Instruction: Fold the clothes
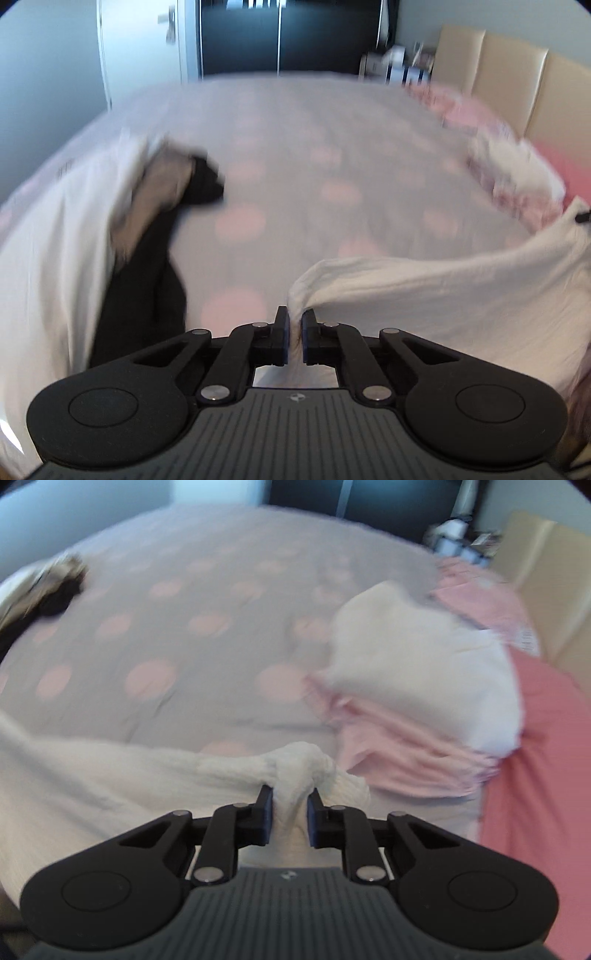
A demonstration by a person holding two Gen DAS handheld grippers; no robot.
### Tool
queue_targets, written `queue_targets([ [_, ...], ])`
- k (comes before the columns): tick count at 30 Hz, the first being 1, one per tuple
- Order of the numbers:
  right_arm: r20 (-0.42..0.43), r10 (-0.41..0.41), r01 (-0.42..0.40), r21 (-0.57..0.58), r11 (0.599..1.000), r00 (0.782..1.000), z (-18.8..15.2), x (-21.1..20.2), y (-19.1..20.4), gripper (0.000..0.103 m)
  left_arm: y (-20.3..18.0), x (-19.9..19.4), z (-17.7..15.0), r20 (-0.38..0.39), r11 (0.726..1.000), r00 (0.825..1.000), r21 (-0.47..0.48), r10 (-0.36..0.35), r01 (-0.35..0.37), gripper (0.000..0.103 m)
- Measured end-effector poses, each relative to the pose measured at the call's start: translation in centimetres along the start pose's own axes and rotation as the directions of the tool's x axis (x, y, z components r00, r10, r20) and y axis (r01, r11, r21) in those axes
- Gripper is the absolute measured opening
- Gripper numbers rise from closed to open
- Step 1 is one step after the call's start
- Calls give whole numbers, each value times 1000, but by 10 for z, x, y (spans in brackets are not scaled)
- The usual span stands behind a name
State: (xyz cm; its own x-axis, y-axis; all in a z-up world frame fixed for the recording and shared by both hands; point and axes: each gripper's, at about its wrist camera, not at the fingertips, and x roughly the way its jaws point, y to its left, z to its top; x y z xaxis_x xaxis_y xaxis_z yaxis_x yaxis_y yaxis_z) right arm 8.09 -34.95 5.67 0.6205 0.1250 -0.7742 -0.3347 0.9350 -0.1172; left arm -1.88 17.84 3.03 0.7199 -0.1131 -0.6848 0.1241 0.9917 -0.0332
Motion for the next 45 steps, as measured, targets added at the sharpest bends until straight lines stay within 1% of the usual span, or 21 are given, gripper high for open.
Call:
queue_targets([
  [2,67,-64,59,71,996,996,10,-16,-18,20,-11,-7,38,88,1000,996,25,-9,7,4],
  [5,153,-178,153,164,975,972,20,-37,-44,20,-30,-19,94,213,998,976,58,-36,24,4],
  [8,209,-303,243,271,931,930,24,-53,-71,20,-55,-29,144,308,994,948,104,-75,44,4],
  [10,225,-383,296,343,892,896,24,-61,-89,20,-72,-33,164,332,986,936,149,-117,70,4],
  [11,227,-401,305,362,881,888,24,-63,-98,20,-80,-33,168,326,981,935,176,-137,82,4],
  [14,170,-414,330,373,867,894,15,-54,-116,20,-99,-26,161,249,963,951,239,-184,124,4],
  [18,47,-440,398,350,848,897,-3,-25,-132,21,-106,-10,111,80,940,968,271,-237,208,4],
  [20,7,-449,421,335,843,894,-11,-16,-135,24,-108,-4,84,-3,928,968,284,-250,240,4],
  [21,-14,-454,432,334,838,891,-15,-12,-138,27,-106,-3,71,-41,923,964,282,-262,263,4],
  [23,-37,-443,426,351,834,896,-22,-8,-142,27,-107,-1,49,-114,913,956,286,-269,291,4],
  [25,-59,-432,423,357,832,900,-26,-5,-143,30,-108,-1,28,-184,895,940,297,-289,333,4],
  [27,-65,-434,427,351,833,899,-30,-5,-139,36,-114,-5,9,-261,869,909,296,-325,396,4],
  [29,-64,-435,429,345,835,898,-34,-8,-134,37,-122,-8,-12,-336,836,869,295,-362,462,4],
  [32,-60,-427,420,343,840,902,-33,-10,-128,46,-142,-12,-41,-440,772,799,300,-410,561,4],
  [34,-51,-416,409,334,849,908,-31,-11,-122,50,-154,-10,-57,-494,741,754,282,-433,610,5],
  [36,-46,-411,404,308,861,910,-29,-12,-115,53,-159,-4,-66,-525,734,727,255,-442,630,11],
  [37,-44,-409,403,293,867,911,-28,-12,-111,55,-160,-1,-70,-541,740,723,247,-431,626,17],
  [39,-43,-408,404,264,876,912,-28,-11,-106,56,-155,-2,-67,-537,752,730,242,-422,613,33],
  [41,-44,-398,395,254,883,916,-29,-12,-105,56,-144,-6,-56,-497,774,755,231,-428,590,42],
  [42,-46,-393,391,257,884,919,-29,-11,-105,56,-137,-8,-49,-473,787,769,221,-430,576,45],
  [45,-59,-387,388,258,885,920,-33,-10,-107,56,-111,-9,-25,-391,839,826,201,-405,506,48],
])
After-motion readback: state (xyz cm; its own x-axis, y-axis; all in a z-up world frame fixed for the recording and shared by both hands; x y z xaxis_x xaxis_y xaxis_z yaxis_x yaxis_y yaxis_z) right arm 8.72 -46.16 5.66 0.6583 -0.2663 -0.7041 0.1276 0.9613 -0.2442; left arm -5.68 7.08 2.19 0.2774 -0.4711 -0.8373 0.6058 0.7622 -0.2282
